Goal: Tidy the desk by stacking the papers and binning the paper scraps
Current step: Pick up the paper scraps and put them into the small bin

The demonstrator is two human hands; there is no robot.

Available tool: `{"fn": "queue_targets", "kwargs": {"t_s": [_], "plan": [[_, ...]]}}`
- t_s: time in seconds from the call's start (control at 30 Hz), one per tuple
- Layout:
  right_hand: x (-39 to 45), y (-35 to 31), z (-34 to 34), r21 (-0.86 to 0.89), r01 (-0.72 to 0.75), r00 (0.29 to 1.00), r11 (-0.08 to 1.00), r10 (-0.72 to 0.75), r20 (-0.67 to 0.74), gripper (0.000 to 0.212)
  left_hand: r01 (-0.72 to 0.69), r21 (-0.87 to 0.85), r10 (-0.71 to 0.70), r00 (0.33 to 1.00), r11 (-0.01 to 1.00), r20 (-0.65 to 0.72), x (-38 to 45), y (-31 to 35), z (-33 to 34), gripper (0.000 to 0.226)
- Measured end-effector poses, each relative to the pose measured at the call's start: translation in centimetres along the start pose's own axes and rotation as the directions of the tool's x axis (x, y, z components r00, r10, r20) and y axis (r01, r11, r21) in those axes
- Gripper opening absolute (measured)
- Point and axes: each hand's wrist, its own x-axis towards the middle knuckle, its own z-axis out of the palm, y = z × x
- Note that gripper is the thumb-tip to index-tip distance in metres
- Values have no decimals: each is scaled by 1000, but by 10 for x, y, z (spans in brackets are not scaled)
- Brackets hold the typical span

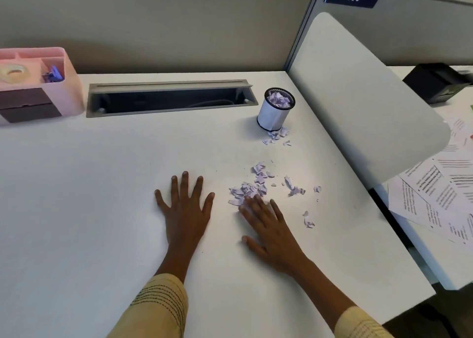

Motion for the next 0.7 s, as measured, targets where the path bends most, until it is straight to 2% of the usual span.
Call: {"fn": "queue_targets", "kwargs": {"t_s": [0.07,0.2,0.3,0.37,0.43,0.53,0.6,0.7], "plan": [[-5,2,5,-62,28,999,998,-25,45,63,6,-1,-6,1000,1000,11,0,0,0,61],[28,16,6,-76,-73,991,994,81,107,66,6,5,-6,1000,1000,27,0,-1,-1,62],[61,29,1,30,-150,983,988,145,109,73,4,10,-4,1000,1000,23,0,-1,-2,61],[74,39,-9,129,-232,972,964,233,11,72,6,19,-6,1000,1000,21,0,0,-3,61],[82,48,-23,212,-354,927,911,372,-49,77,11,28,-12,1000,1000,27,0,0,-3,61],[94,60,-37,256,-489,872,834,477,110,86,15,31,-16,999,999,31,0,1,-4,60],[100,63,-36,310,-498,867,810,458,195,77,14,30,-15,999,999,39,0,-1,-3,60],[109,65,-36,349,-437,899,829,387,206,49,31,37,-33,998,999,50,1,0,-5,61]]}}
